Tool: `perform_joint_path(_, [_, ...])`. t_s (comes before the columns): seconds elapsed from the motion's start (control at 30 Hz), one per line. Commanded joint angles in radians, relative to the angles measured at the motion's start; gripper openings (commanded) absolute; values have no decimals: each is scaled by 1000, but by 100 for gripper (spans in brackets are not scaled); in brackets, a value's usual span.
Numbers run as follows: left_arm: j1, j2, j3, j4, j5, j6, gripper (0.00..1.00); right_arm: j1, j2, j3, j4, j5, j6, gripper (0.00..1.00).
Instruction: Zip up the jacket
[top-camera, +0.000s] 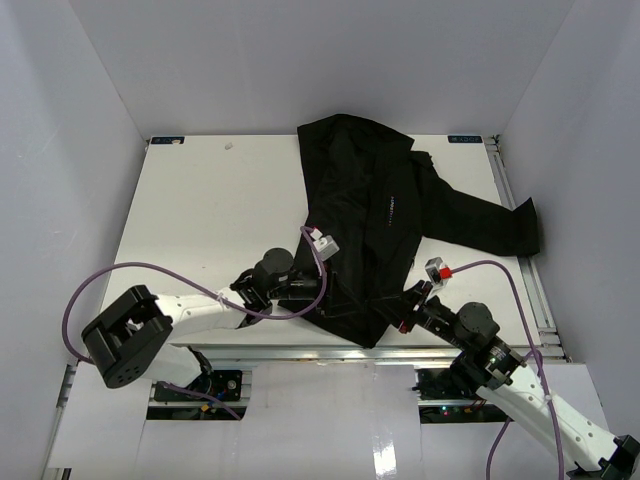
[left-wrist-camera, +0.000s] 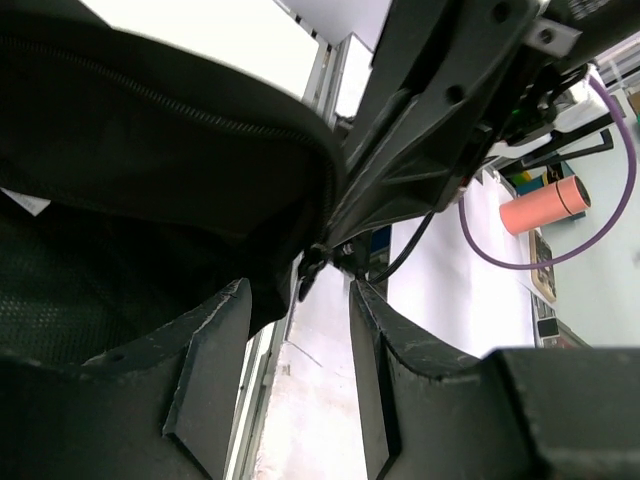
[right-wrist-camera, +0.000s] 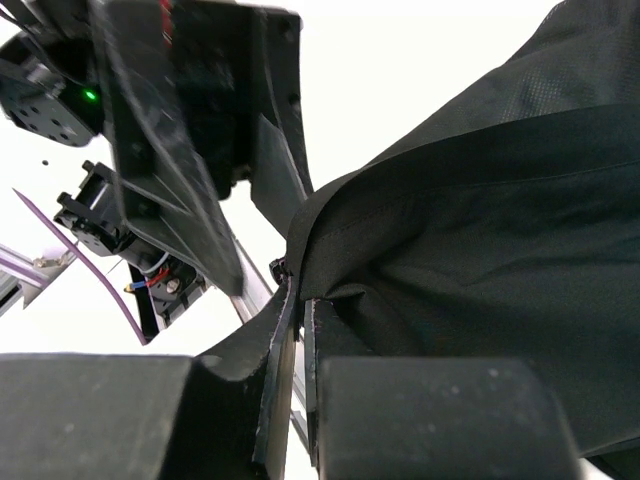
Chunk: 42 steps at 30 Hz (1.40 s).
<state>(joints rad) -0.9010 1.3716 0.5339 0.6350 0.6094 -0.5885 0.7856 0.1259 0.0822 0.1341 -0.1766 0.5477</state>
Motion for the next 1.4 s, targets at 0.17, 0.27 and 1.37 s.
perform_joint_path(0.17, [22,-57,2,-131,-141,-44,50,1,-67,24,-86,130,33,8])
perform_joint_path(0.27, [113,-102,50,-254,-198,-93,57,0,-102,18,-131,150,37,8])
perform_joint_path(1.37, [310,288,203,-282,-244,-82,50,3,-37,37,-160,170,15,8])
